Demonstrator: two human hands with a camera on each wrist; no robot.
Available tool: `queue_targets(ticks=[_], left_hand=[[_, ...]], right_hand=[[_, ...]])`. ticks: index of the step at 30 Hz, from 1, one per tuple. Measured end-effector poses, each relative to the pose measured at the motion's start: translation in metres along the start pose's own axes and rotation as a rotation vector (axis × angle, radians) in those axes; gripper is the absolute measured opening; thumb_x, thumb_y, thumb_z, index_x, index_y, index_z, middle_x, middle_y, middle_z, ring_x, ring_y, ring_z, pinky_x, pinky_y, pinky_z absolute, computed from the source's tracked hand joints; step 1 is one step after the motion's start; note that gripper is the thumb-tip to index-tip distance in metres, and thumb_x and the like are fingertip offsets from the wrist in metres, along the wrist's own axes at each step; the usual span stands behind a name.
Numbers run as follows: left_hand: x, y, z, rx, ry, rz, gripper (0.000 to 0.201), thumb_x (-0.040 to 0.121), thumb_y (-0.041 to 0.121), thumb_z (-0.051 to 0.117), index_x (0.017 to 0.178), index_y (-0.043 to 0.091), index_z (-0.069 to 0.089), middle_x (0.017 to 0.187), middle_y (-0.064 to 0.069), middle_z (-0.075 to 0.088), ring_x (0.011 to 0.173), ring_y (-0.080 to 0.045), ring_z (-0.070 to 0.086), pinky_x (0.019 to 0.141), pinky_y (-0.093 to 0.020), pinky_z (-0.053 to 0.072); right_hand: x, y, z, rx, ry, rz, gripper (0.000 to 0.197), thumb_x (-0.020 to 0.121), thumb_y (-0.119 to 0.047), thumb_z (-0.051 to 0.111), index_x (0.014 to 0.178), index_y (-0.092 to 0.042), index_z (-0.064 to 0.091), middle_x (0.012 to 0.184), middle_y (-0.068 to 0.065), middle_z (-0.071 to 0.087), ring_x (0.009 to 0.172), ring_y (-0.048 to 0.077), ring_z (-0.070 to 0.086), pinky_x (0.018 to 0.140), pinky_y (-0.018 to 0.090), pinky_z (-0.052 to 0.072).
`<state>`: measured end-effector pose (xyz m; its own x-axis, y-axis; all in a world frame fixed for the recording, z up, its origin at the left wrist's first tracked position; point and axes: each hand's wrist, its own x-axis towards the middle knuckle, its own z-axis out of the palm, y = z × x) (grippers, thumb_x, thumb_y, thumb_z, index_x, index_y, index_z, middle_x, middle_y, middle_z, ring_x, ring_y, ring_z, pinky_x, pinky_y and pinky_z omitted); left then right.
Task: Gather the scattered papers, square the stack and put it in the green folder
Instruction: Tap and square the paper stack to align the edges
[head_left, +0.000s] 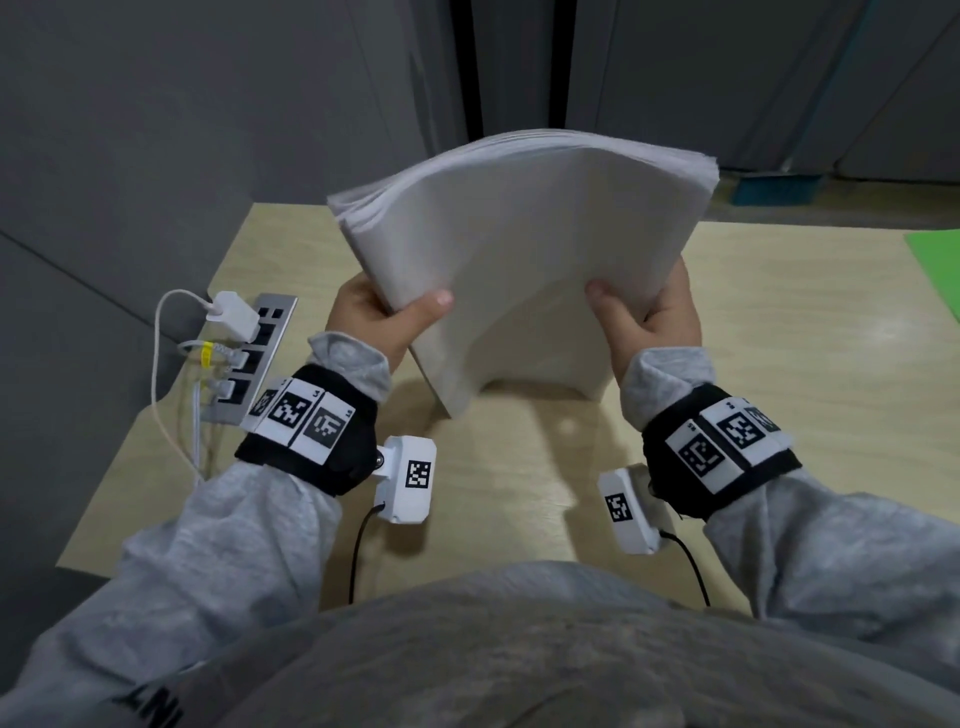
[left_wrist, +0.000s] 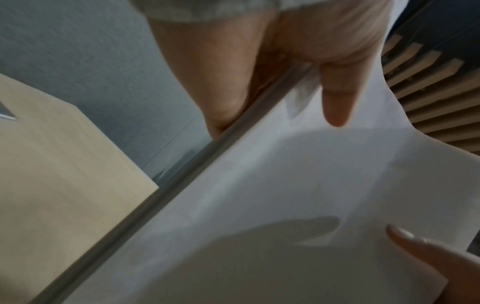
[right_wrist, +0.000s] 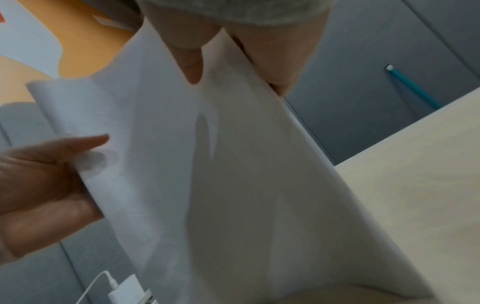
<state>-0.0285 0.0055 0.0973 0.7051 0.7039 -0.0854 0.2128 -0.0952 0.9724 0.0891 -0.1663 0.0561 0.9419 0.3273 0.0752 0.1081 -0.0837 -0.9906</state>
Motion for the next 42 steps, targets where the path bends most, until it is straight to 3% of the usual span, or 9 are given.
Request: queue_targets(ticks=[2, 6, 10, 13, 18, 23, 28, 36, 42], left_hand=[[0.001, -0.006, 0.000, -0.108, -0.096, -0.031, 0.060, 0.060, 0.029, 0.083, 0.110, 0.004, 0.062, 0.110, -0.022, 0.066, 0.106, -0.035, 0.063, 0.097, -0.053, 0.047], [0.001, -0.009, 0.005, 0.182, -0.119, -0.114, 0.043, 0.079, 0.034, 0.072, 0.116, 0.016, 0.058, 0.107, -0.002, 0.065, 0.104, -0.022, 0.060, 0.095, -0.031, 0.042], [0.002, 0.000, 0.004, 0.160, 0.021, -0.034, 0.011, 0.088, 0.029, 0.064, 0.087, 0.021, 0.056, 0.081, 0.006, 0.062, 0.074, -0.007, 0.060, 0.068, -0.021, 0.045], [0.000, -0.001, -0.003, 0.089, -0.013, 0.041, 0.017, 0.078, 0.024, 0.075, 0.078, 0.027, 0.058, 0.074, 0.015, 0.064, 0.060, 0.009, 0.061, 0.057, -0.009, 0.047], [-0.006, 0.001, -0.004, 0.043, -0.047, 0.050, 0.020, 0.056, 0.044, 0.080, 0.072, 0.044, 0.067, 0.070, 0.023, 0.069, 0.069, 0.010, 0.064, 0.071, -0.018, 0.053], [-0.008, 0.010, 0.001, -0.069, 0.031, 0.049, 0.018, 0.091, 0.035, 0.056, 0.074, 0.032, 0.050, 0.072, 0.016, 0.059, 0.050, 0.015, 0.058, 0.052, -0.006, 0.047], [-0.011, 0.009, 0.000, -0.005, -0.004, 0.095, 0.013, 0.088, 0.034, 0.062, 0.076, 0.034, 0.056, 0.071, 0.015, 0.065, 0.069, 0.003, 0.063, 0.068, -0.020, 0.051], [-0.011, 0.012, 0.000, -0.038, 0.052, 0.156, 0.017, 0.093, 0.029, 0.054, 0.076, 0.034, 0.055, 0.058, 0.025, 0.065, 0.059, 0.017, 0.060, 0.056, -0.005, 0.047], [-0.004, -0.015, 0.003, 0.107, -0.041, 0.021, 0.024, 0.081, 0.025, 0.073, 0.075, 0.035, 0.051, 0.077, 0.019, 0.059, 0.069, 0.007, 0.060, 0.063, -0.011, 0.046]], right_hand=[[0.003, 0.005, -0.002, -0.025, -0.020, 0.047, 0.041, 0.080, -0.021, 0.068, 0.107, -0.046, 0.049, 0.092, -0.022, 0.065, 0.088, 0.000, 0.063, 0.083, 0.030, 0.054], [0.008, 0.002, -0.001, -0.058, -0.062, 0.118, 0.024, 0.088, -0.020, 0.063, 0.111, -0.028, 0.061, 0.089, -0.010, 0.066, 0.089, 0.014, 0.064, 0.091, 0.035, 0.052], [0.005, -0.012, 0.003, -0.001, -0.013, 0.010, 0.020, 0.091, -0.022, 0.059, 0.095, -0.042, 0.059, 0.086, -0.017, 0.065, 0.086, 0.008, 0.064, 0.081, 0.027, 0.053], [0.000, -0.018, 0.001, 0.089, 0.009, -0.050, 0.032, 0.085, -0.015, 0.067, 0.093, -0.045, 0.055, 0.085, -0.020, 0.066, 0.081, -0.003, 0.064, 0.072, 0.020, 0.053], [0.000, -0.018, 0.001, 0.080, -0.015, -0.042, 0.031, 0.081, -0.014, 0.070, 0.091, -0.042, 0.058, 0.085, -0.017, 0.067, 0.079, -0.001, 0.065, 0.070, 0.021, 0.053], [-0.002, -0.027, 0.006, 0.059, 0.049, -0.080, 0.030, 0.087, -0.015, 0.061, 0.086, -0.045, 0.059, 0.078, -0.022, 0.065, 0.077, -0.002, 0.061, 0.072, 0.020, 0.051], [-0.009, -0.037, 0.007, 0.089, 0.097, -0.140, 0.038, 0.085, -0.013, 0.065, 0.099, -0.046, 0.054, 0.090, -0.023, 0.064, 0.086, -0.006, 0.061, 0.074, 0.014, 0.050], [-0.011, -0.044, 0.010, 0.118, 0.145, -0.248, 0.039, 0.088, -0.004, 0.057, 0.102, -0.040, 0.055, 0.087, -0.032, 0.065, 0.089, -0.010, 0.059, 0.082, 0.014, 0.048], [-0.004, -0.026, 0.007, -0.167, -0.013, 0.097, 0.028, 0.088, -0.022, 0.065, 0.115, -0.023, 0.060, 0.087, -0.010, 0.062, 0.086, 0.015, 0.059, 0.074, 0.018, 0.045]])
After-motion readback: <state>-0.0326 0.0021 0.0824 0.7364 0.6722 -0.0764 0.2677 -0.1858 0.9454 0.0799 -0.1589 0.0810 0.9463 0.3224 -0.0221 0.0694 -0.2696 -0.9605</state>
